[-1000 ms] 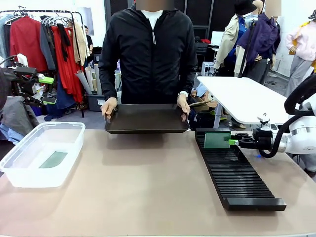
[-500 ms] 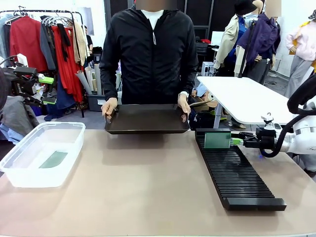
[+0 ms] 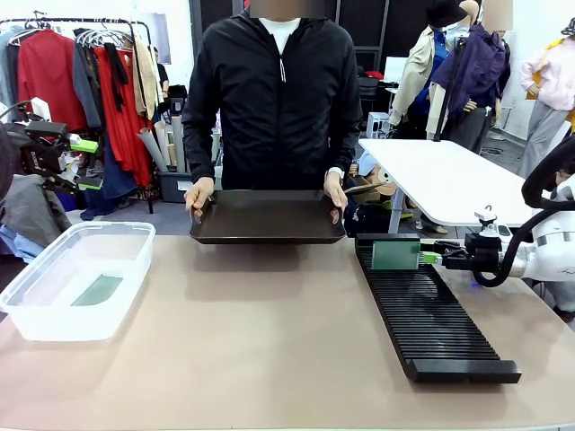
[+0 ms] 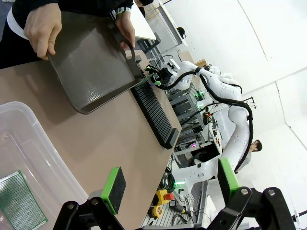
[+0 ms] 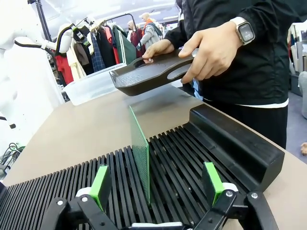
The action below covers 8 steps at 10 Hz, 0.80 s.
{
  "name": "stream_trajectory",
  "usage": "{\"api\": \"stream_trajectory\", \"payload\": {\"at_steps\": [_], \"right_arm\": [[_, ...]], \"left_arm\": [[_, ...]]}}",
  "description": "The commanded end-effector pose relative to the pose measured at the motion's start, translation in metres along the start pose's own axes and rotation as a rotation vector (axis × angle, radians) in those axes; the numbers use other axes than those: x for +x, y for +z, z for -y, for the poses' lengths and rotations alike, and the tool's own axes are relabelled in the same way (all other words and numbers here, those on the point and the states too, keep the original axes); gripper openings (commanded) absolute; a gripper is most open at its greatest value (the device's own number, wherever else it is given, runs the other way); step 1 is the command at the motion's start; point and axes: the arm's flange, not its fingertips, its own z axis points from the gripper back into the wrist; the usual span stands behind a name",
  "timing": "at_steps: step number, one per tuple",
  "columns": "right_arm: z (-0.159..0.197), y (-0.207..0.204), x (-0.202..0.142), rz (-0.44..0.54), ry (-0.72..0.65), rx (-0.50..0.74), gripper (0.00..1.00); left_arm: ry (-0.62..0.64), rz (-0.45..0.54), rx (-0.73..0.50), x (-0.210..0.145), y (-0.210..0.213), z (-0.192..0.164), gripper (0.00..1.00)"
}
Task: Sort PCBs into racks and boxes based on the side picked up.
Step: If the short side of the Blank PCB is picked up, insert it into the PCB Rack ; if the long side is picked up, place it in the Organizing box.
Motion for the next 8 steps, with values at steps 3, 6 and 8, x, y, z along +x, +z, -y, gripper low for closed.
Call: {"api": "stream_trajectory", "payload": {"at_steps": [3, 6, 8], "right_arm": [[-0.0002, -0.0021, 0.0013, -0.004, 0.006, 0.009, 1.00], [-0.0002, -0.0021, 0.0013, -0.004, 0.006, 0.009, 1.00], [-0.0002, -0.0021, 0.0013, -0.004, 0.006, 0.009, 1.00]], "left_arm": [[-0.011, 0.007, -0.005, 0.0001, 0.0008, 0.0016, 1.00], [-0.011, 0.007, -0.005, 0.0001, 0.0008, 0.0016, 1.00], [-0.011, 0.007, -0.005, 0.0001, 0.0008, 0.0016, 1.00]]}}
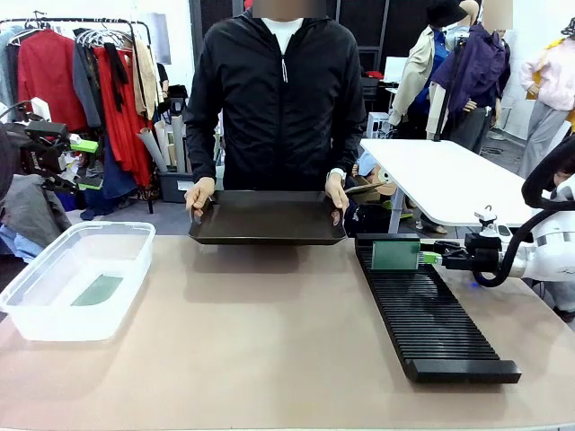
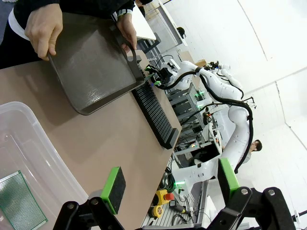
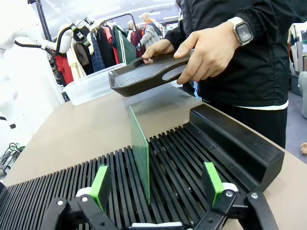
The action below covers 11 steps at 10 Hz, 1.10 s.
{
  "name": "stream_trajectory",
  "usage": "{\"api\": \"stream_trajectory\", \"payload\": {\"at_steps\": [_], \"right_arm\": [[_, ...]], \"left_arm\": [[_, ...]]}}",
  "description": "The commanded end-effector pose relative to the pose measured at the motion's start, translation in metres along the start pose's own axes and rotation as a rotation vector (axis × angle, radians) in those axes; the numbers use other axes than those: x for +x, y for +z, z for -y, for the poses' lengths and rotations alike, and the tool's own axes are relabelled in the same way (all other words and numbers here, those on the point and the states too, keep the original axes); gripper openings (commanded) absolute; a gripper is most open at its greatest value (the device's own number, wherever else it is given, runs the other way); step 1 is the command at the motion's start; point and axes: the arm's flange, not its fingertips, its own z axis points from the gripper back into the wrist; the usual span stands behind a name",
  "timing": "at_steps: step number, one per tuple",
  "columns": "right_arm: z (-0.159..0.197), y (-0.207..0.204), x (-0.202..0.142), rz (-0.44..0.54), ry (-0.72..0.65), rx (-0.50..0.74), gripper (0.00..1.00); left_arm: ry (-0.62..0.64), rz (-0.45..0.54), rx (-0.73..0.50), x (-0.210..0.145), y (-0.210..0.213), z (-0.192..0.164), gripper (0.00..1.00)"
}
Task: Sort PCBs into racks and boxes based on the side picked up.
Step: If the short side of the Blank PCB is picked up, insert it into the PCB Rack ; if the long side is picked up, place it in the Organizing box.
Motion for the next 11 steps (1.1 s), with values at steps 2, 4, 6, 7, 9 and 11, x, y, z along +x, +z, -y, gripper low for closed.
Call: {"api": "stream_trajectory", "payload": {"at_steps": [2, 4, 6, 7, 9, 11], "right_arm": [[0.000, -0.002, 0.001, -0.004, 0.006, 0.009, 1.00], [0.002, 0.013, 0.012, -0.001, -0.014, 0.011, 1.00], [0.000, 0.036, 0.030, -0.038, -0.028, -0.016, 1.00], [-0.002, 0.044, 0.039, -0.046, -0.028, -0.030, 1.00], [-0.005, 0.063, 0.057, -0.060, -0.017, -0.060, 1.00], [-0.011, 0.076, 0.076, -0.062, 0.014, -0.036, 1.00]], "left_arm": [[-0.011, 0.007, -0.005, 0.000, 0.001, 0.002, 1.00], [-0.011, 0.007, -0.005, 0.000, 0.001, 0.002, 1.00], [-0.011, 0.007, -0.005, 0.000, 0.001, 0.002, 1.00], [-0.011, 0.007, -0.005, 0.000, 0.001, 0.002, 1.00], [-0.011, 0.007, -0.005, 0.000, 0.001, 0.002, 1.00], [-0.011, 0.007, -0.005, 0.000, 0.001, 0.002, 1.00]]}}
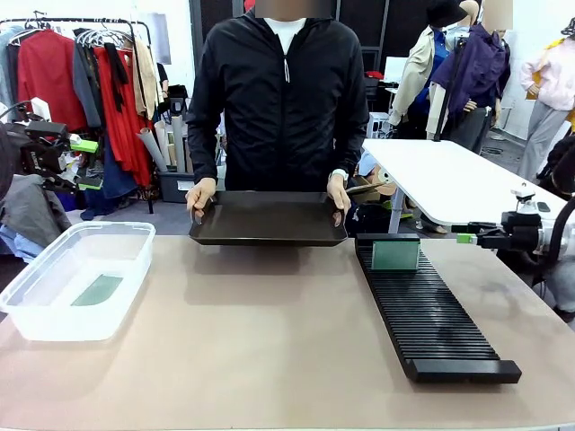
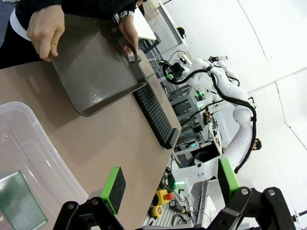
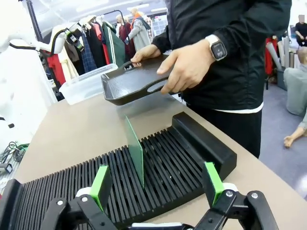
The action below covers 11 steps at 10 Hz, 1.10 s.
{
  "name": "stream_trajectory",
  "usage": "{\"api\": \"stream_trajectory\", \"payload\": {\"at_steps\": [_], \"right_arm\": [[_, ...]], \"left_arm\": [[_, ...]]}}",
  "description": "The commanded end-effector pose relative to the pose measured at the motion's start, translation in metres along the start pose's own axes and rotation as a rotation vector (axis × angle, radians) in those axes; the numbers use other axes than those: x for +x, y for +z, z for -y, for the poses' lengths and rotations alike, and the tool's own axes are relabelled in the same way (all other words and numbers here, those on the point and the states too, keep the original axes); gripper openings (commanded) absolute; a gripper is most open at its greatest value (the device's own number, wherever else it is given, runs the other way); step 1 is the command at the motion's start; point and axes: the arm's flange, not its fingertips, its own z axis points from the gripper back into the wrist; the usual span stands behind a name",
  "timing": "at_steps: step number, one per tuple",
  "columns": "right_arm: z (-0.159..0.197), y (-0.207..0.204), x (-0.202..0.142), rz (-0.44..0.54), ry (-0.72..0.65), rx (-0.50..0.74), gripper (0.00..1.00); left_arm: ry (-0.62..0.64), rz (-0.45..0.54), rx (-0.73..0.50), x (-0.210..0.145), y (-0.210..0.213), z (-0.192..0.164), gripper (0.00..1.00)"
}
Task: Sort PCBs into racks and boxes based on the side picked up.
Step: If the short side of the Blank PCB is picked up, insert it into the PCB Rack ; if the long side is picked up, place it in the Organizing box.
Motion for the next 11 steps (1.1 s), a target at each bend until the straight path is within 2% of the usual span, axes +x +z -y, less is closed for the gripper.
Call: {"api": "stream_trajectory", "payload": {"at_steps": [1, 5, 7, 11], "right_arm": [[-0.007, 0.013, 0.022, -0.001, 0.009, 0.057, 1.00], [-0.050, 0.021, 0.061, 0.047, 0.130, 0.220, 1.00], [-0.064, 0.020, 0.071, 0.040, 0.169, 0.269, 1.00], [-0.103, 0.029, 0.103, -0.025, 0.157, 0.231, 1.00]], "left_arm": [[-0.011, 0.007, -0.005, 0.000, 0.001, 0.002, 1.00], [-0.011, 0.007, -0.005, 0.000, 0.001, 0.002, 1.00], [-0.011, 0.007, -0.005, 0.000, 0.001, 0.002, 1.00], [-0.011, 0.007, -0.005, 0.000, 0.001, 0.002, 1.00]]}}
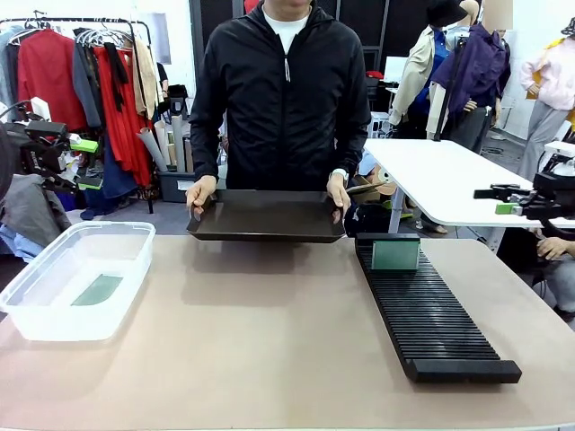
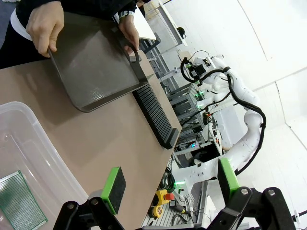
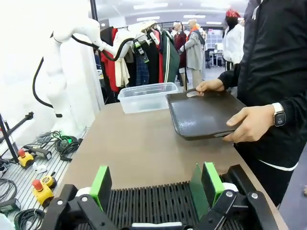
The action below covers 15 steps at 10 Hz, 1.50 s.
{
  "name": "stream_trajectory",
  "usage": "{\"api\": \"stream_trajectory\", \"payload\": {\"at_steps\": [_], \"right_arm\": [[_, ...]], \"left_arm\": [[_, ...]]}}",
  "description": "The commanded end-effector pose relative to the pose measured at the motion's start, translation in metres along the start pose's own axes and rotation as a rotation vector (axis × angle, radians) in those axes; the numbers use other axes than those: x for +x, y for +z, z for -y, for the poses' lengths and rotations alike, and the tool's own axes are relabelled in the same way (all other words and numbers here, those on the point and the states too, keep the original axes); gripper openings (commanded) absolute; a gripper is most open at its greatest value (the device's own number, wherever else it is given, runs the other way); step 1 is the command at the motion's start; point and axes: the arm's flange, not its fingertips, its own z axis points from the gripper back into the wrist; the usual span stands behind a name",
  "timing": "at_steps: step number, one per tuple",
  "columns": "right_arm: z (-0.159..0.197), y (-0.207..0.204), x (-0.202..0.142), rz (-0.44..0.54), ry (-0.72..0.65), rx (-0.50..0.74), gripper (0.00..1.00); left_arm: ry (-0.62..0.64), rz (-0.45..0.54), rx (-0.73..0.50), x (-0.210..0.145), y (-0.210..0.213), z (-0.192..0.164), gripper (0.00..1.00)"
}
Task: Sort PCBs into racks and boxes based on the side picked up.
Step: If the short side of the Blank PCB is picked up, insert it into the PCB Rack ; if the long side is picked up, place it in the Organizing box.
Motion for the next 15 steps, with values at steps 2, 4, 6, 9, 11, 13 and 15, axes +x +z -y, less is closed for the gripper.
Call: {"api": "stream_trajectory", "payload": {"at_steps": [2, 4, 6, 9, 11, 13, 15], "right_arm": [[-0.024, -0.006, 0.026, -0.050, -0.121, 0.030, 1.00], [-0.020, -0.013, 0.036, -0.067, -0.255, 0.104, 1.00], [-0.020, -0.025, 0.048, -0.042, -0.332, 0.215, 1.00], [-0.031, -0.051, 0.066, -0.120, -0.515, 0.181, 1.00], [-0.036, -0.066, 0.074, -0.193, -0.616, 0.127, 1.00], [-0.041, -0.084, 0.078, -0.266, -0.685, 0.165, 1.00], [-0.039, -0.091, 0.077, -0.281, -0.744, 0.148, 1.00]], "left_arm": [[-0.011, 0.008, -0.005, 0.000, 0.001, 0.002, 1.00], [-0.011, 0.008, -0.005, 0.000, 0.001, 0.002, 1.00], [-0.011, 0.008, -0.005, 0.000, 0.001, 0.002, 1.00], [-0.011, 0.008, -0.005, 0.000, 0.001, 0.002, 1.00], [-0.011, 0.008, -0.005, 0.000, 0.001, 0.002, 1.00], [-0.011, 0.008, -0.005, 0.000, 0.001, 0.002, 1.00], [-0.011, 0.008, -0.005, 0.000, 0.001, 0.002, 1.00]]}}
